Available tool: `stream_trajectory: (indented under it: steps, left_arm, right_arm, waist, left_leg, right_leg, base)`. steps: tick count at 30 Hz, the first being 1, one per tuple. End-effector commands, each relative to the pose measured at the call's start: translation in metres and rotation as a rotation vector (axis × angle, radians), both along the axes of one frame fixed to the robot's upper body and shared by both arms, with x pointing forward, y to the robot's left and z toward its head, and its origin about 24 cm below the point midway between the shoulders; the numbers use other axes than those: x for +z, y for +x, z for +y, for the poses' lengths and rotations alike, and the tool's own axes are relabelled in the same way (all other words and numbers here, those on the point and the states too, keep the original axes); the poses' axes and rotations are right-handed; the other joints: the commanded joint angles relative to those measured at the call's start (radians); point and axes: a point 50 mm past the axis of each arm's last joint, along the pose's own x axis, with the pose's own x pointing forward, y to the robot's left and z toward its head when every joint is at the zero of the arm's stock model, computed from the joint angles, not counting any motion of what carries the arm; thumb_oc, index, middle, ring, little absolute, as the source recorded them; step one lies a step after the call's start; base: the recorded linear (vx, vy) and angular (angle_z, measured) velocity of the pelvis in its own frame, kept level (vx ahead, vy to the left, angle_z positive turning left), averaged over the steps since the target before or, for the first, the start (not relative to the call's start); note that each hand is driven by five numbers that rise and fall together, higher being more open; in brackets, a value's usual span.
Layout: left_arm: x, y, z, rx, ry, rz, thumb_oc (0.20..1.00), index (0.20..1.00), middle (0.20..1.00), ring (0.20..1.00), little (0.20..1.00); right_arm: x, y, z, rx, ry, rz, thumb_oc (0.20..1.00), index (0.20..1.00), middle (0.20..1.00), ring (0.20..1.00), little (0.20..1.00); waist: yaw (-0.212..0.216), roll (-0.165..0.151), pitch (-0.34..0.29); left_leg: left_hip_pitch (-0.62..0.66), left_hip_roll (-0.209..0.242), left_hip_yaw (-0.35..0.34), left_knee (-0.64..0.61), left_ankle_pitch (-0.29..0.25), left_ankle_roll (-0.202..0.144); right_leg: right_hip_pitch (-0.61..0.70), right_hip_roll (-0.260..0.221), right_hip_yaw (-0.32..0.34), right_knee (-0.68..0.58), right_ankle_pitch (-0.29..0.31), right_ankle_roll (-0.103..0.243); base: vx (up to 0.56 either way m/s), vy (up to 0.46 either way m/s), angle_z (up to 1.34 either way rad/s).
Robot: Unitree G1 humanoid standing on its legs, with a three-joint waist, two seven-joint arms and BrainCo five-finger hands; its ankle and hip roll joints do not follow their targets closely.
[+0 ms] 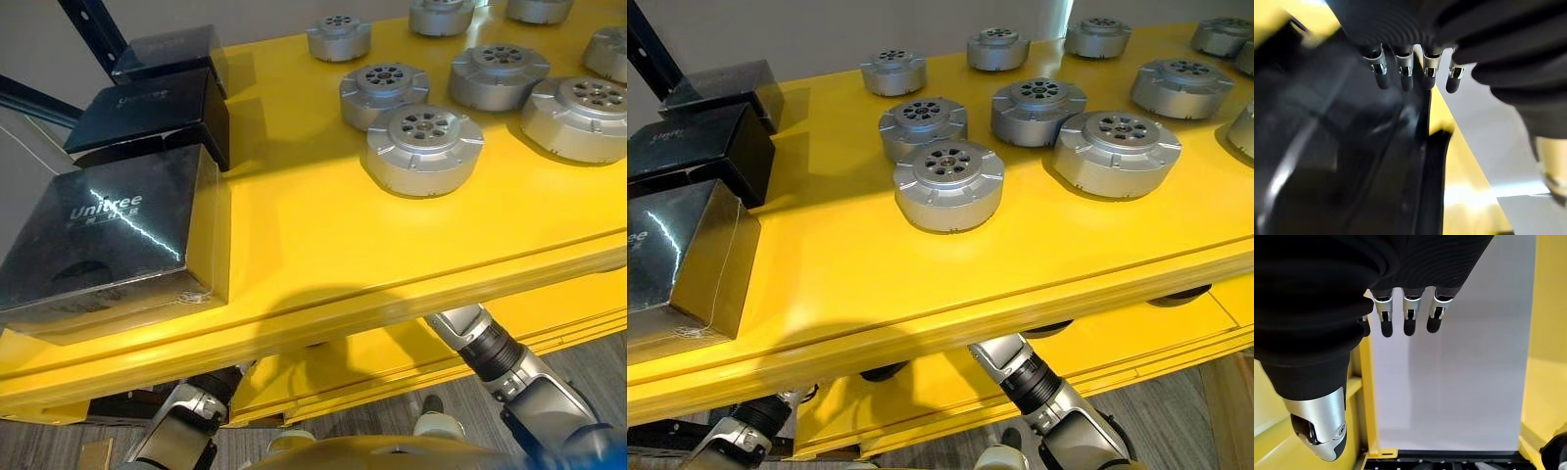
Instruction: Move parts from the plastic box to the shelf.
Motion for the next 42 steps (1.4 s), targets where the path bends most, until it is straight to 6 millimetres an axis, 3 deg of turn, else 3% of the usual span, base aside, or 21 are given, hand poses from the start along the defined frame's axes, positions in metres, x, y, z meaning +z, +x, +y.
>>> stream_trajectory:
  steps: [1,9,13,19,25,30,34,39,40,41,42]
  left_arm:
    - [0.043,0.026,0.002,0.01,0.014,-0.234,1.0,1.0,1.0,1.0,1.0]
    - [0.096,0.026,0.016,0.1,0.023,-0.55,1.0,1.0,1.0,1.0,1.0]
    - [0.131,0.011,0.041,0.186,0.08,-0.8,1.0,1.0,1.0,1.0,1.0]
    - [0.153,-0.01,0.061,0.206,0.143,-0.948,1.0,1.0,1.0,1.0,1.0]
    - [0.16,-0.028,0.068,0.139,0.154,-1.004,1.0,1.0,1.0,1.0,1.0]
    - [0.143,-0.038,0.071,0.099,0.084,-0.916,1.0,1.0,1.0,1.0,1.0]
    - [0.132,-0.043,0.061,-0.013,0.028,-0.864,1.0,1.0,1.0,1.0,1.0]
    - [0.136,-0.036,0.042,-0.113,-0.033,-0.862,1.0,1.0,1.0,1.0,1.0]
    - [0.135,-0.034,0.039,-0.102,-0.039,-0.844,1.0,1.0,1.0,1.0,1.0]
    - [0.134,-0.034,0.039,-0.095,-0.033,-0.835,1.0,1.0,1.0,1.0,1.0]
    - [0.131,-0.034,0.042,-0.076,-0.024,-0.814,1.0,1.0,1.0,1.0,1.0]
  right_arm:
    - [0.06,-0.001,0.011,0.032,0.099,-0.265,1.0,1.0,1.0,1.0,1.0]
    - [0.074,-0.01,0.002,0.01,0.132,-0.405,1.0,1.0,1.0,1.0,1.0]
    - [0.083,-0.022,-0.006,0.01,0.092,-0.512,1.0,1.0,1.0,1.0,1.0]
    - [0.085,-0.031,-0.012,0.027,0.036,-0.563,1.0,1.0,1.0,1.0,1.0]
    - [0.072,-0.031,-0.022,0.05,0.015,-0.497,1.0,1.0,1.0,1.0,1.0]
    - [0.061,-0.036,-0.04,0.025,-0.023,-0.5,1.0,1.0,1.0,1.0,1.0]
    - [0.052,-0.036,-0.061,-0.041,-0.022,-0.457,1.0,1.0,1.0,1.0,1.0]
    - [0.046,-0.037,-0.074,-0.122,-0.028,-0.425,1.0,1.0,1.0,1.0,1.0]
    - [0.04,-0.038,-0.078,-0.131,-0.021,-0.408,1.0,1.0,1.0,1.0,1.0]
    - [0.038,-0.038,-0.077,-0.123,-0.013,-0.404,1.0,1.0,1.0,1.0,1.0]
    - [0.037,-0.039,-0.077,-0.099,0.008,-0.402,1.0,1.0,1.0,1.0,1.0]
  waist:
    - [0.004,-0.046,-0.003]
    - [0.024,-0.057,-0.001]
    - [0.045,-0.064,-0.003]
    - [0.064,-0.07,-0.002]
    - [0.075,-0.074,0.005]
    - [0.071,-0.077,-0.001]
    - [0.05,-0.081,0.015]
    - [0.026,-0.09,0.041]
    - [0.025,-0.091,0.062]
    - [0.024,-0.091,0.066]
    - [0.023,-0.084,0.068]
  left_leg:
    - [-0.067,0.02,0.022,0.087,-0.009,0.05]
    - [-0.068,0.019,0.006,0.086,-0.009,0.048]
    - [-0.069,0.017,-0.004,0.08,-0.01,0.045]
    - [-0.077,0.015,-0.013,0.076,-0.012,0.043]
    - [-0.09,0.011,-0.013,0.08,-0.019,0.045]
    - [-0.085,0.008,-0.017,0.068,-0.018,0.048]
    - [-0.093,-0.013,0.004,0.085,-0.042,0.057]
    - [-0.112,-0.05,0.042,0.087,-0.061,0.079]
    - [-0.099,-0.055,0.063,0.083,-0.078,0.085]
    - [-0.098,-0.054,0.073,0.08,-0.076,0.088]
    - [-0.102,-0.046,0.09,0.068,-0.06,0.095]
  right_leg:
    - [0.066,-0.058,-0.01,0.089,-0.13,0.007]
    - [0.075,-0.054,-0.019,0.086,-0.133,0.002]
    - [0.081,-0.053,-0.032,0.083,-0.136,0.0]
    - [0.079,-0.056,-0.049,0.084,-0.142,0.001]
    - [0.069,-0.05,-0.066,0.099,-0.161,-0.004]
    - [0.076,-0.045,-0.059,0.083,-0.152,-0.004]
    - [0.058,-0.048,-0.045,0.067,-0.132,0.009]
    - [0.0,-0.14,-0.027,-0.003,0.024,0.072]
    - [-0.046,-0.182,-0.025,0.028,0.067,0.088]
    - [-0.053,-0.171,-0.032,0.059,0.056,0.088]
    - [-0.053,-0.127,-0.049,0.131,-0.005,0.078]
  base:
    - [0.0,0.0,0.0]
    - [0.0,0.0,0.0]
    - [0.0,0.0,0.0]
    - [0.0,0.001,0.02]
    - [-0.09,0.019,0.06]
    - [-0.07,0.055,-0.02]
    - [-0.16,0.192,-0.03]
    - [-0.18,0.13,-0.07]
    - [-0.19,0.049,-0.14]
    - [-0.28,0.046,-0.19]
    - [-0.18,0.005,-0.21]
